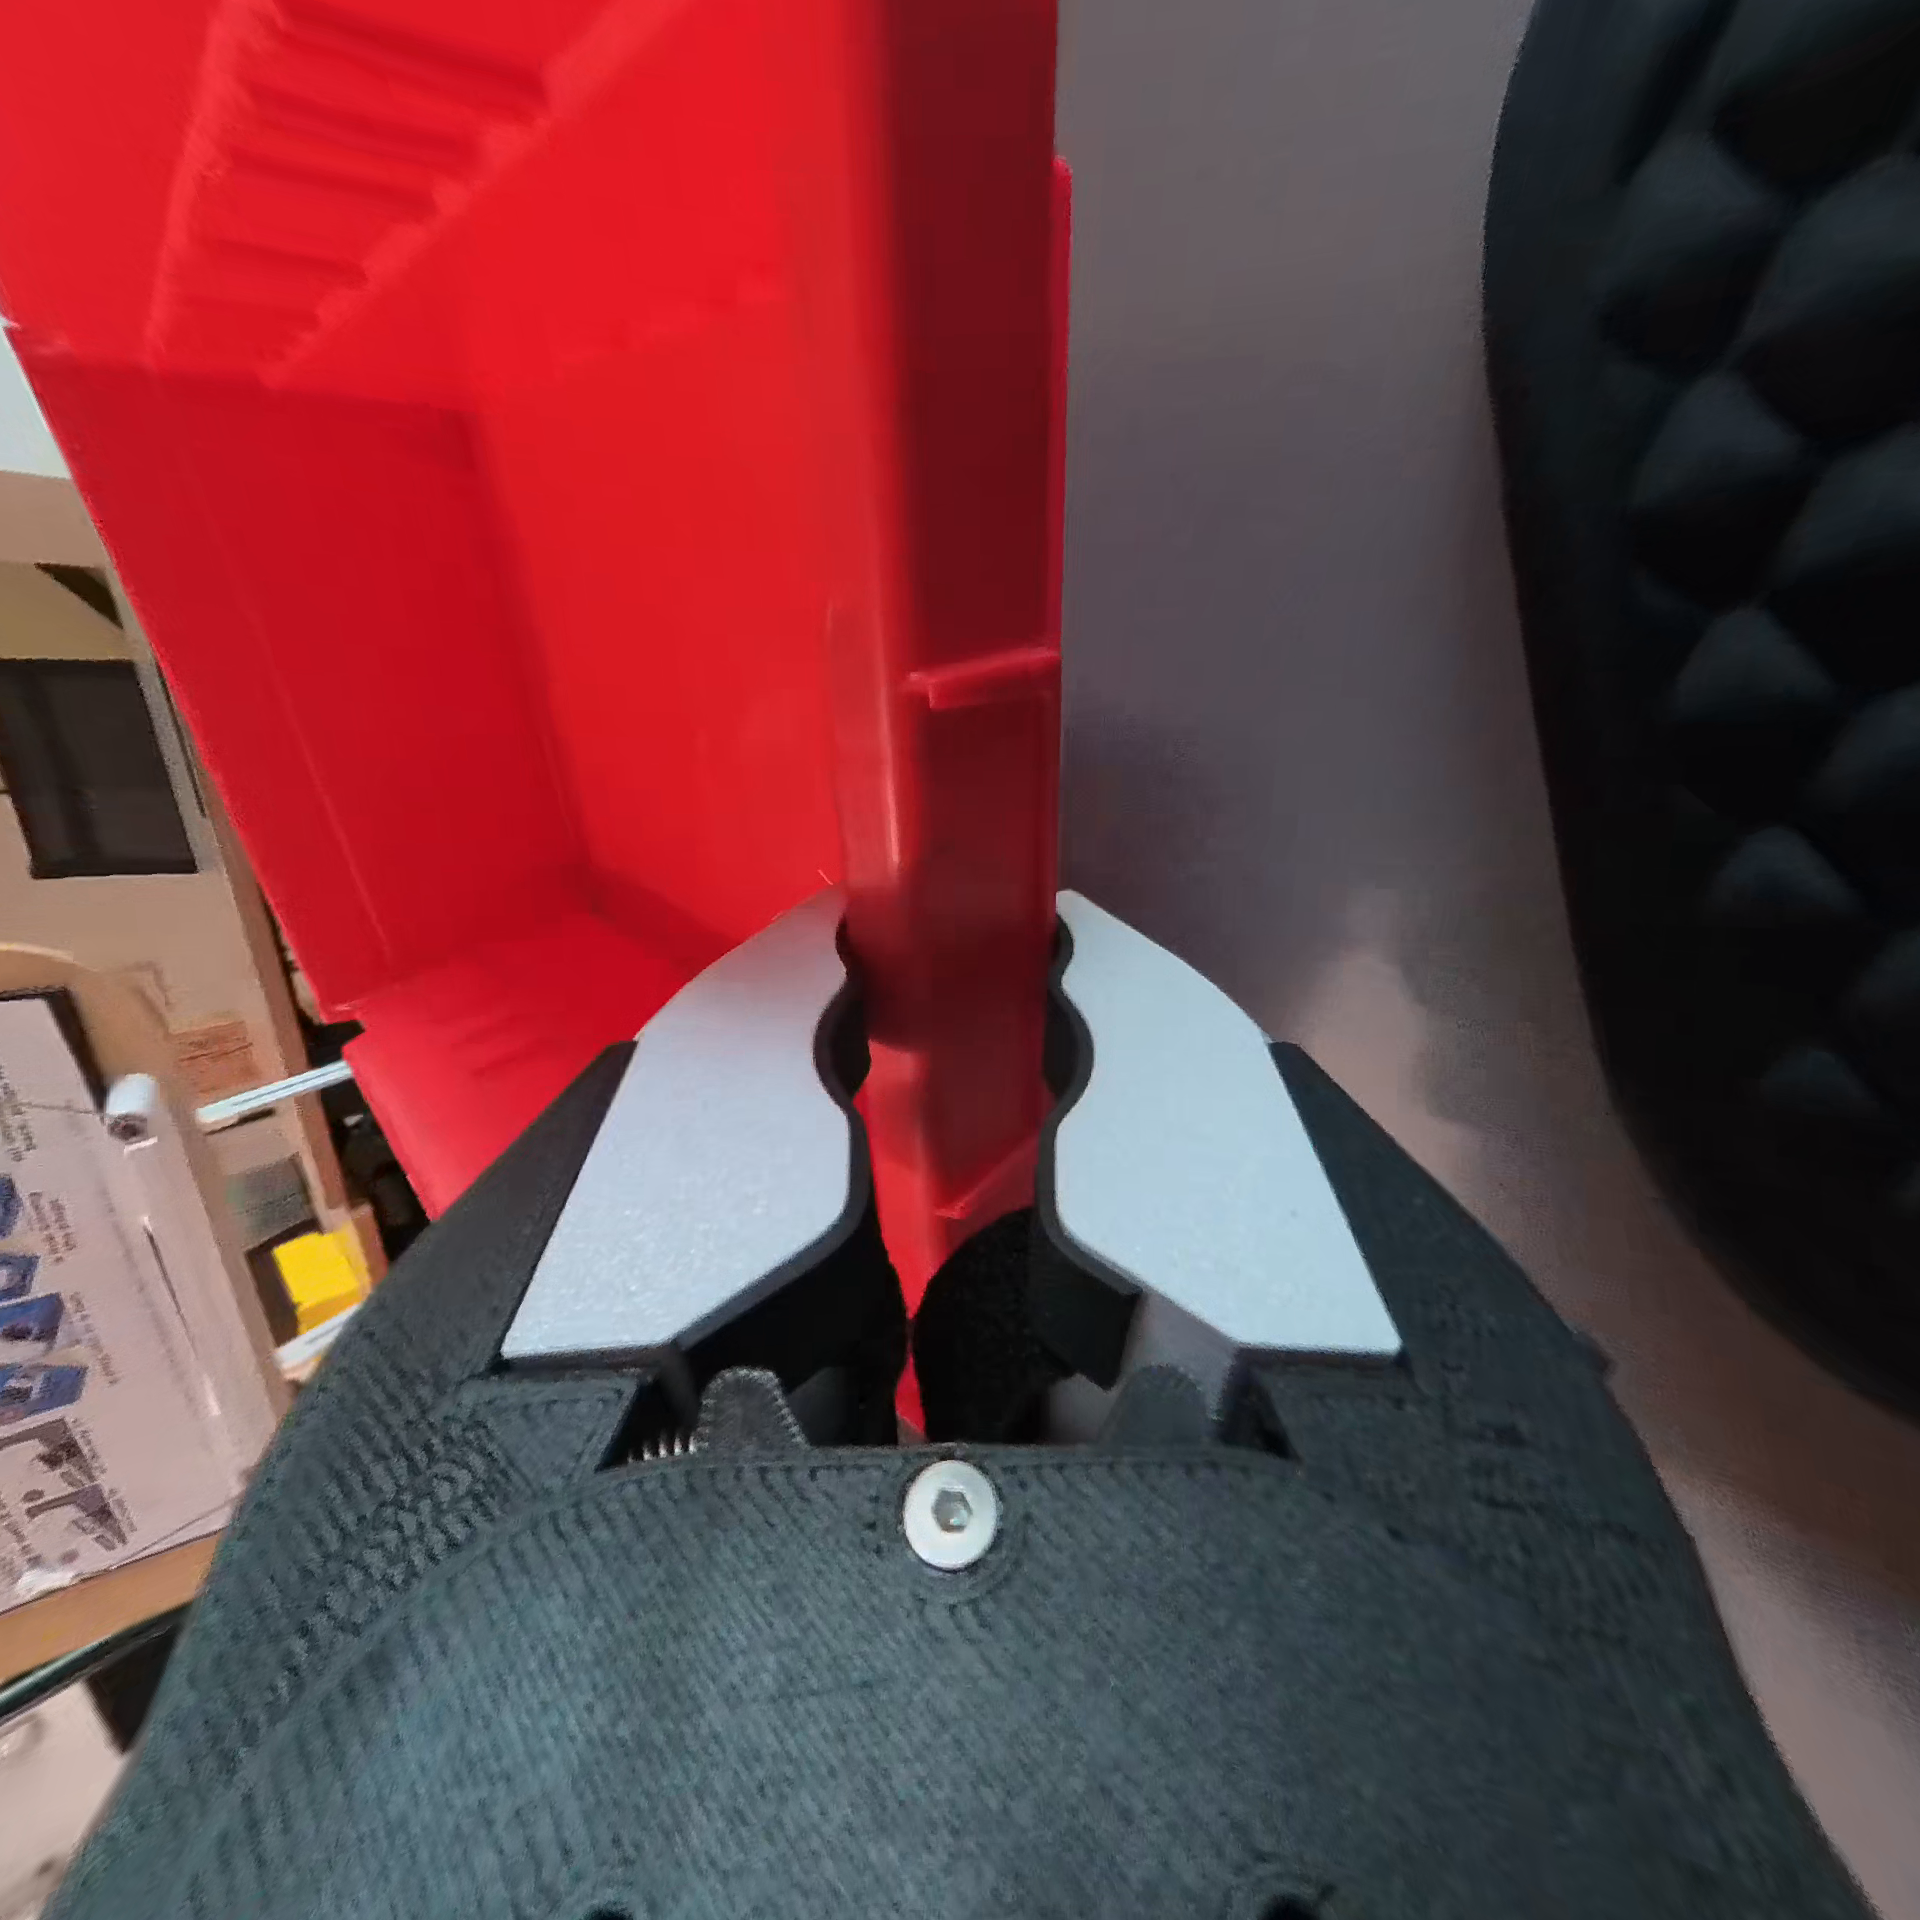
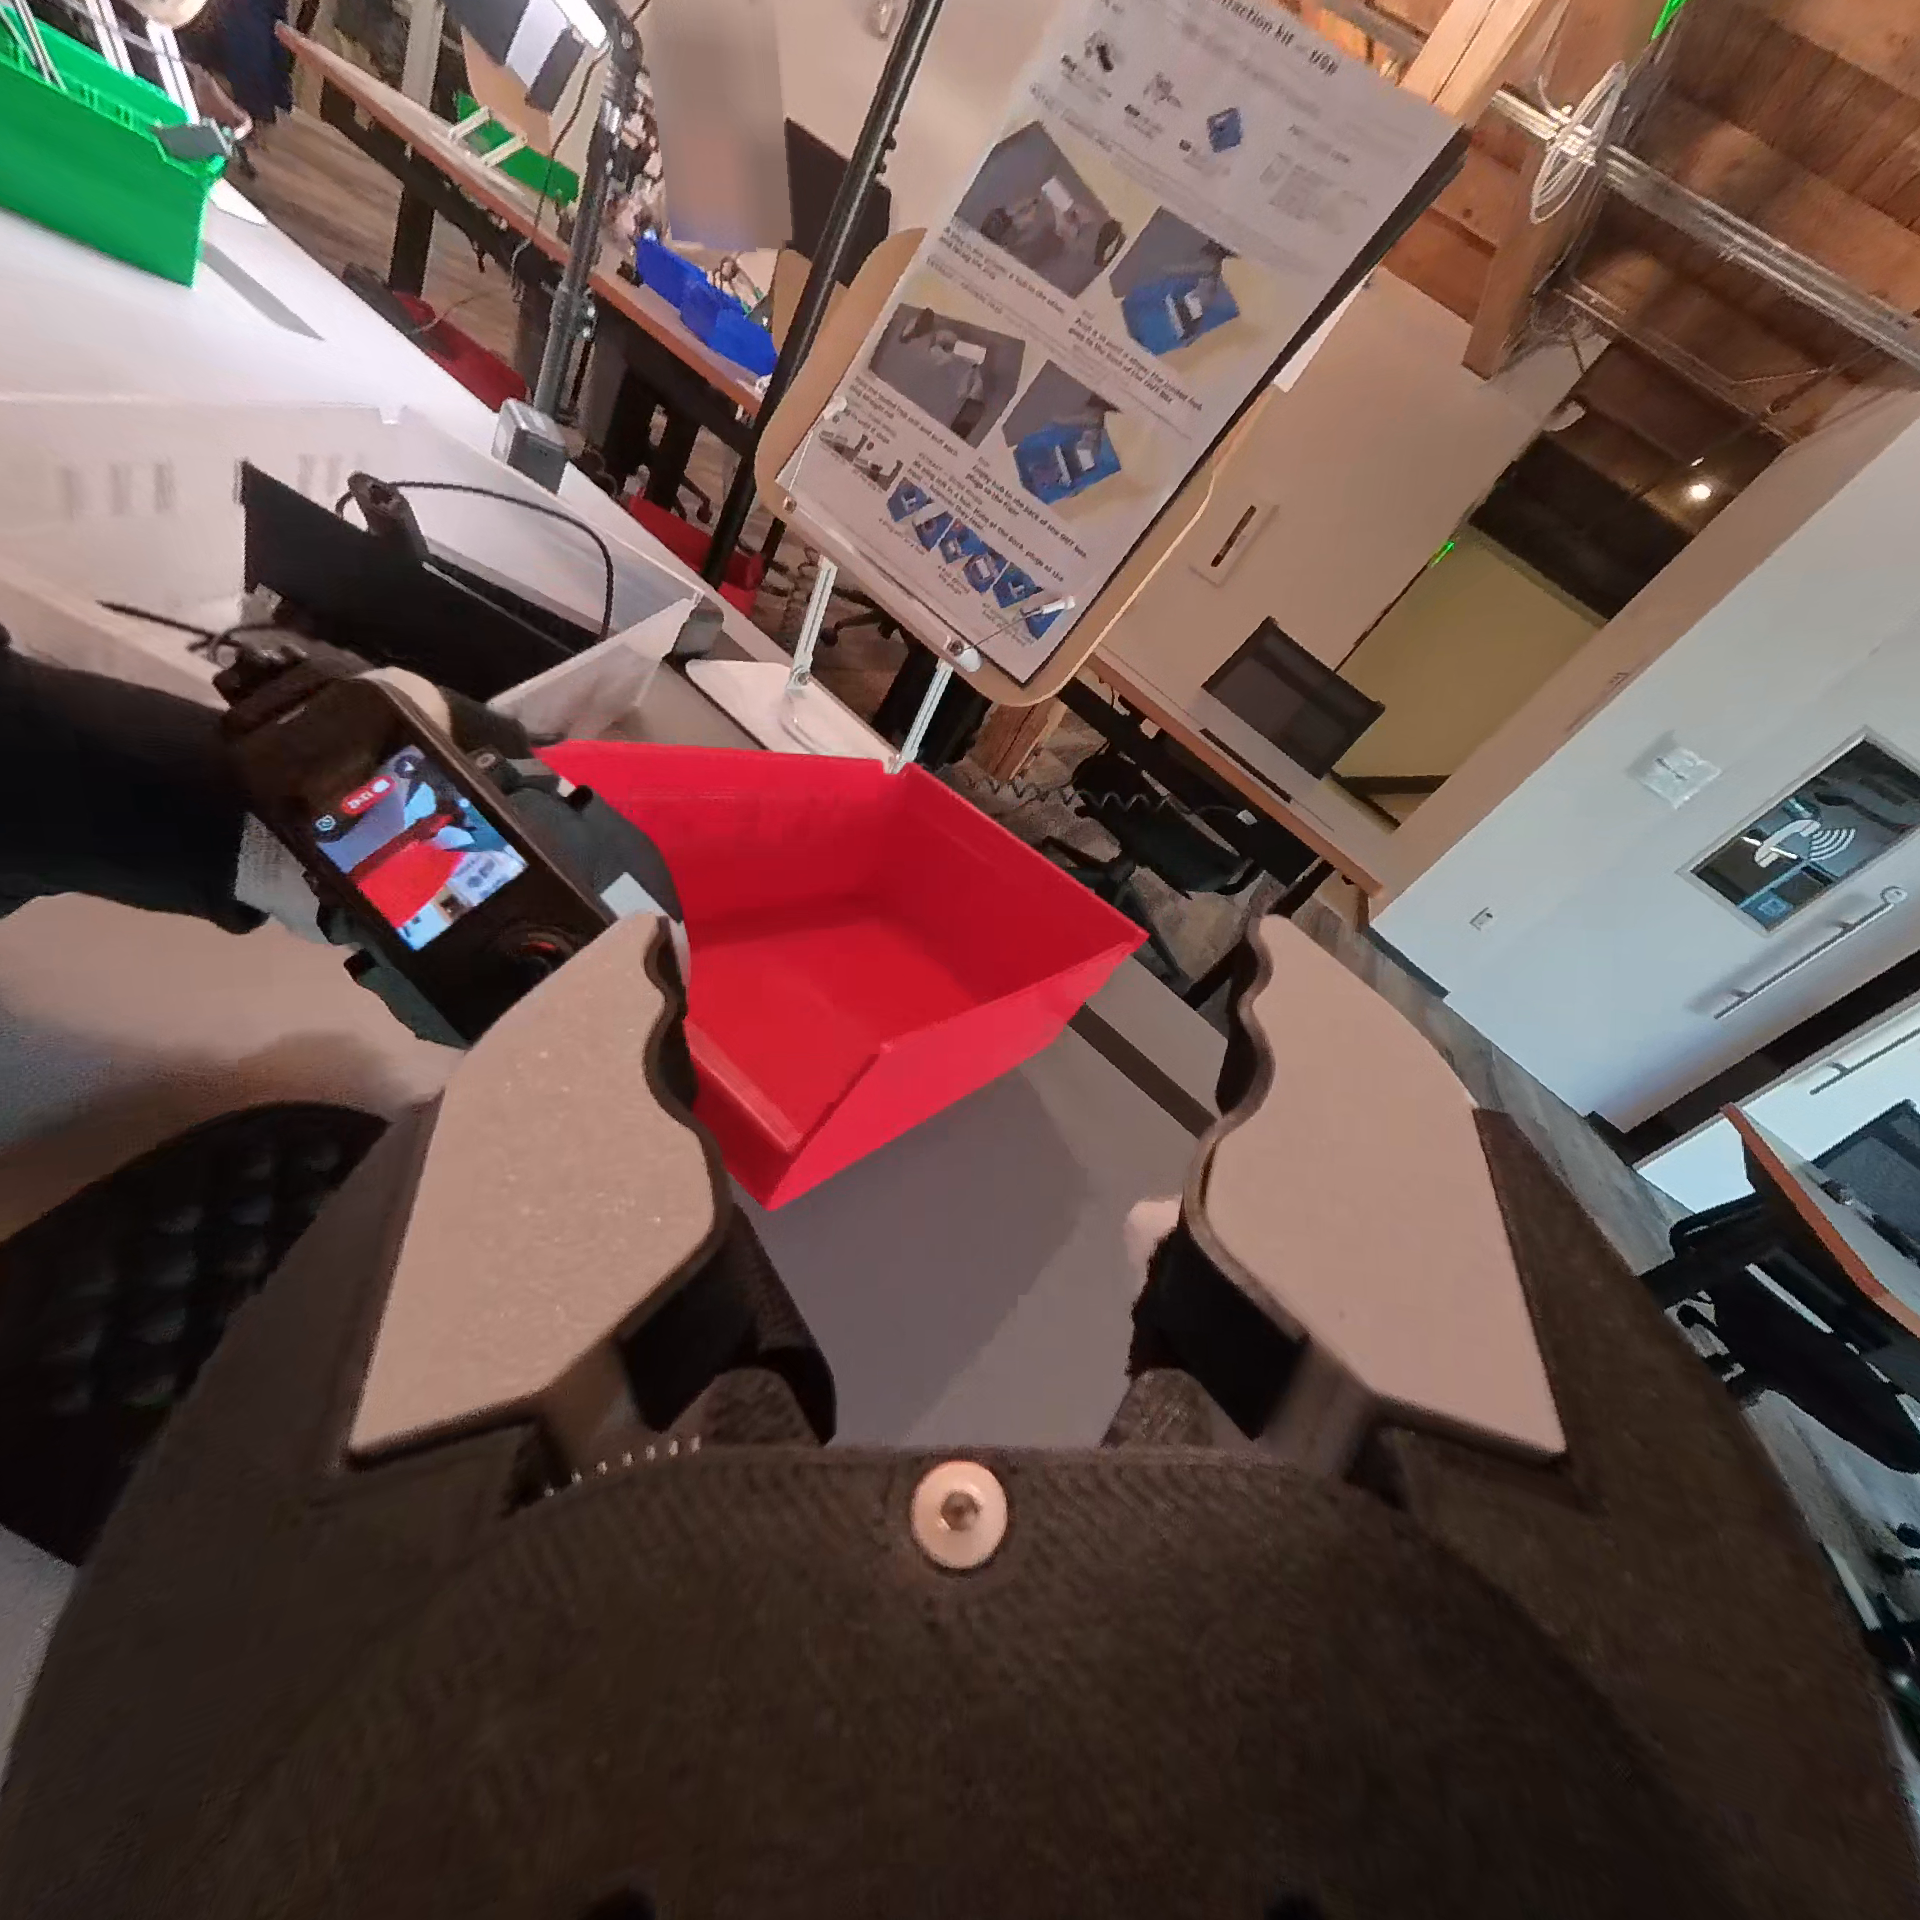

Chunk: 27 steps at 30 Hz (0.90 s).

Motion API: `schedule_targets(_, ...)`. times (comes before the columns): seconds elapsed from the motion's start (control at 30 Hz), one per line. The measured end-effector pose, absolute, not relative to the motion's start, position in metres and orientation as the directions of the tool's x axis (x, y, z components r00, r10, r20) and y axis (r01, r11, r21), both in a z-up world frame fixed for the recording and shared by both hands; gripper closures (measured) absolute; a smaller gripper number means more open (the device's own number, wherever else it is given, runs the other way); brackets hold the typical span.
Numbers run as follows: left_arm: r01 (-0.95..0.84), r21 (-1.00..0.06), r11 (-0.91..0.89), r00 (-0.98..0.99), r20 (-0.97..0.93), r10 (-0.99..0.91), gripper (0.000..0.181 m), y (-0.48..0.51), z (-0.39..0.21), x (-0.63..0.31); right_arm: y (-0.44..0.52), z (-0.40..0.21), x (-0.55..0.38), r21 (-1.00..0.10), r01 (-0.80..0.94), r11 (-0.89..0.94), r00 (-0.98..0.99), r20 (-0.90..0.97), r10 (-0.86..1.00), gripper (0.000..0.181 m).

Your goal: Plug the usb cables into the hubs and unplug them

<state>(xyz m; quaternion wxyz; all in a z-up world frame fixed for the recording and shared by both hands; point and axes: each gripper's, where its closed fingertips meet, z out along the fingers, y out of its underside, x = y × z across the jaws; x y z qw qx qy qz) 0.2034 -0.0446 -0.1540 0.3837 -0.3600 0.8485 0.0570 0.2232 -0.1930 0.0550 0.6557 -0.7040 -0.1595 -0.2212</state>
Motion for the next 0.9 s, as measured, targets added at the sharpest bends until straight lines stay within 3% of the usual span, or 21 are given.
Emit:
schedule_targets(0.23, -0.643, -0.129, 0.755, -0.457, -0.726, -0.513, 0.150, -0.044, -0.161, 0.203, -0.182, 0.049, 0.221, -0.841, 0.529, -0.113, 0.844, 0.536, -0.037, 0.081)
schedule_targets(0.43, -0.627, -0.186, 0.757, -0.428, -0.730, -0.533, 0.135, -0.051, -0.156, 0.194, -0.177, 0.046, 0.213, -0.831, 0.544, -0.112, 0.836, 0.548, -0.005, 0.081)
schedule_targets(0.5, -0.585, -0.255, 0.770, -0.413, -0.723, -0.554, 0.134, -0.063, -0.146, 0.188, -0.173, 0.045, 0.210, -0.832, 0.544, -0.104, 0.838, 0.546, 0.012, 0.082)
schedule_targets(0.6, -0.490, -0.442, 0.751, -0.391, -0.659, -0.643, 0.133, -0.095, -0.112, 0.168, -0.164, 0.038, 0.205, -0.831, 0.544, -0.115, 0.839, 0.542, 0.053, 0.082)
schedule_targets(0.73, -0.521, -0.498, 0.693, -0.325, -0.635, -0.701, 0.130, -0.087, -0.086, 0.121, -0.142, 0.022, 0.195, -0.828, 0.542, -0.148, 0.840, 0.528, 0.124, 0.087)
schedule_targets(0.9, -0.596, -0.688, 0.413, -0.190, -0.379, -0.906, 0.130, -0.044, -0.088, 0.058, -0.103, -0.027, 0.164, -0.789, 0.564, -0.243, 0.812, 0.477, 0.337, 0.105)
